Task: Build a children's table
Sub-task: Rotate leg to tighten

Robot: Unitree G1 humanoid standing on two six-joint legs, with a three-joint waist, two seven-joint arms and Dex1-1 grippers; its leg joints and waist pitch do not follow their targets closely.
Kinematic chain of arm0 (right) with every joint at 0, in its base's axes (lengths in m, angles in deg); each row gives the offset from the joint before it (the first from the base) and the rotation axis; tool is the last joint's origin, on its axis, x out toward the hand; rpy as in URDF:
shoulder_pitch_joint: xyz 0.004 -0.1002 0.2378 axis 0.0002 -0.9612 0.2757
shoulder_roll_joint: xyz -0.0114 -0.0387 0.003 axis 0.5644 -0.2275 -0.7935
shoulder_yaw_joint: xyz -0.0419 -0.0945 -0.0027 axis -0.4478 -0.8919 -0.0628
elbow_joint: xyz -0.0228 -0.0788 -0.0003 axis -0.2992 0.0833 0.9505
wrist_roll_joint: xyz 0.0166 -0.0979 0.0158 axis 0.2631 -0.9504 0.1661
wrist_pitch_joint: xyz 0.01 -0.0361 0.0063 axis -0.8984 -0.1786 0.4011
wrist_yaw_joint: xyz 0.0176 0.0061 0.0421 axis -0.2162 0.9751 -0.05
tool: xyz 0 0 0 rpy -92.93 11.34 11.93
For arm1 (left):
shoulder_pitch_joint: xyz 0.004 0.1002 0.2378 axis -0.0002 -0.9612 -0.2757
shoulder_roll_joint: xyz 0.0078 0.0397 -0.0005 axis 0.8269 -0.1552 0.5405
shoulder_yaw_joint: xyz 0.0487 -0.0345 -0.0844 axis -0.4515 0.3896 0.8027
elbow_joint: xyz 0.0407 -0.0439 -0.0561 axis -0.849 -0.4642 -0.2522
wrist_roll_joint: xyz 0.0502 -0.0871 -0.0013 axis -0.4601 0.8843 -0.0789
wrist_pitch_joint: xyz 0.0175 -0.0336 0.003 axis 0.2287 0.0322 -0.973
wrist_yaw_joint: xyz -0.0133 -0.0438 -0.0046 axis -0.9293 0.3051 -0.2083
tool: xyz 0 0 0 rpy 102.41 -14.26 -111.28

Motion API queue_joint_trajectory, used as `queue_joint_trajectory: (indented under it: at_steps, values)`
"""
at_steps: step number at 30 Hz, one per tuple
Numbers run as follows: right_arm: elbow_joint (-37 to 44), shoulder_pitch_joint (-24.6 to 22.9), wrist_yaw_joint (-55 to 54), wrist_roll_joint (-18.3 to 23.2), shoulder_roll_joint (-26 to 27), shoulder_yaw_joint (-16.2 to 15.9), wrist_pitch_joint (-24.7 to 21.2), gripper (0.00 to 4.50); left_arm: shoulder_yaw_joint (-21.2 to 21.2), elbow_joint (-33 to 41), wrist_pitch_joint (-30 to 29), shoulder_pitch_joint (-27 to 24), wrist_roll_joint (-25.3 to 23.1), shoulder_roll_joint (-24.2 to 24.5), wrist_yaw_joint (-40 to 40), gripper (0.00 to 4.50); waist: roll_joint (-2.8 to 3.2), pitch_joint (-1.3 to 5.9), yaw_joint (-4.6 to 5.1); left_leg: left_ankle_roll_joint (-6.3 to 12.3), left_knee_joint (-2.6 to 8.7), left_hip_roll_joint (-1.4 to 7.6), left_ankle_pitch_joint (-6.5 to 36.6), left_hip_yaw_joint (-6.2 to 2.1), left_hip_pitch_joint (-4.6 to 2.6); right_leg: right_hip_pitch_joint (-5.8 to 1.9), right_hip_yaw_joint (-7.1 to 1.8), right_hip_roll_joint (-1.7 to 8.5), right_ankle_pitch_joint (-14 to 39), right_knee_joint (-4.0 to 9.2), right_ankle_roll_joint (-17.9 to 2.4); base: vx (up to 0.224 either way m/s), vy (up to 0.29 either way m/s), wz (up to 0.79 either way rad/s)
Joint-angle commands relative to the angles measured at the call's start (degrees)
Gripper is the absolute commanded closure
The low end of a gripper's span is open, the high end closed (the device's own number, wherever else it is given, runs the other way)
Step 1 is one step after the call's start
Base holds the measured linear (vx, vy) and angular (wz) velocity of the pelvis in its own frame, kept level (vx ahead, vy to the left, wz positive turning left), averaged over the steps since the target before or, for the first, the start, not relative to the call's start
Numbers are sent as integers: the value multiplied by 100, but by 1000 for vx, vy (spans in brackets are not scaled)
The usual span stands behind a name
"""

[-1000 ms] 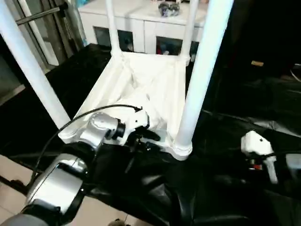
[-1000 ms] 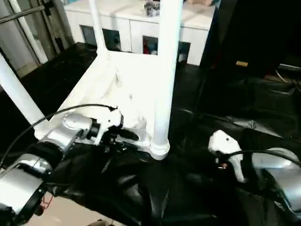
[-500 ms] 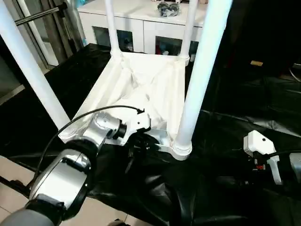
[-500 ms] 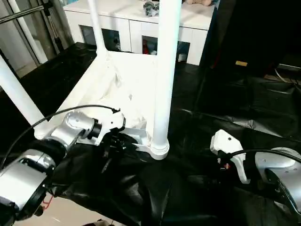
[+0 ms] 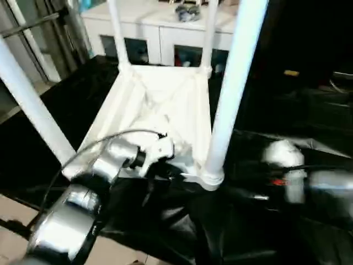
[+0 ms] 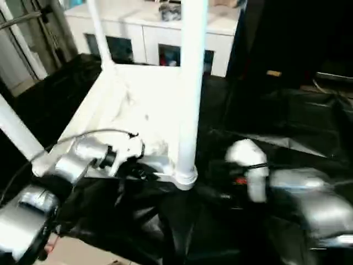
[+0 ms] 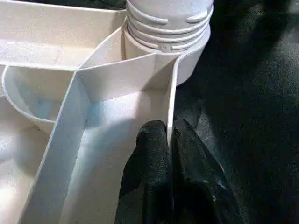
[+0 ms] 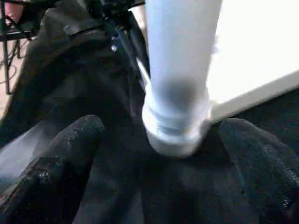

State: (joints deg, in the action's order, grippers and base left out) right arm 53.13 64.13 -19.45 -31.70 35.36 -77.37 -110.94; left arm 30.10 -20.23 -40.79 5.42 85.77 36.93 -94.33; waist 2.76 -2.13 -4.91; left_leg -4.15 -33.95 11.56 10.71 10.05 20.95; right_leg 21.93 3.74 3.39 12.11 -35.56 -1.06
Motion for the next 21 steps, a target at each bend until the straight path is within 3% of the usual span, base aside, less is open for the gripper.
queue_joint_trajectory:
  at_steps: [1,2,3,7,8,9,12,17,18,21]
  values:
    - [-251,148,-331,-336,195,-225,143,0,13,540,-816,-687,88,-27,312,450,-150,316,-55,348,350,219,729,-85,-42,-295,-268,517,1088,441,-1186,0,0,0]
    - [-272,158,-352,-353,216,-248,145,0,14,632,-880,-733,93,-29,330,450,-126,291,-14,367,368,200,664,-88,12,-296,-244,497,1105,461,-1151,0,0,0]
    - [-344,195,-399,-381,309,-319,181,0,30,959,-1083,-891,94,-44,449,450,-130,283,-7,392,353,194,770,-62,-35,-252,-264,482,1171,498,-1127,0,0,0]
    - [-797,452,-650,-657,708,-561,447,0,110,1700,-1302,-1267,155,-143,816,450,-85,287,26,369,347,145,844,-56,1,-255,-251,480,1493,536,-997,0,0,0]
    - [-831,475,-654,-687,726,-576,473,0,103,1757,-1324,-1294,154,-137,820,450,-72,291,10,355,347,160,931,-53,-38,-230,-268,477,1663,567,-899,0,0,0]
    - [-919,532,-670,-752,767,-606,537,0,71,1940,-1416,-1367,143,-107,815,450,-84,303,10,345,362,169,884,-70,-15,-253,-265,477,1598,531,-890,0,0,0]
    - [-1185,699,-810,-815,923,-583,668,19,64,2219,-1492,-1475,126,-13,777,450,-64,301,23,328,371,157,932,-68,-16,-226,-265,464,1601,551,-825,0,0,0]
    - [-1347,802,-758,-821,996,-606,792,56,116,2691,-1847,-1693,134,120,806,450,-84,317,86,378,373,164,828,-70,2,-244,-267,458,1196,498,-913,0,0,0]
    - [-1383,823,-742,-831,1003,-615,808,73,136,2714,-1868,-1716,146,143,808,450,-122,316,106,399,373,161,808,-64,10,-250,-265,454,1165,505,-922,0,0,0]
    - [-1505,872,-683,-859,1007,-654,877,101,173,2799,-1945,-1774,161,193,855,450,-92,309,144,430,372,160,822,-62,3,-243,-261,451,1094,511,-1003,0,0,0]
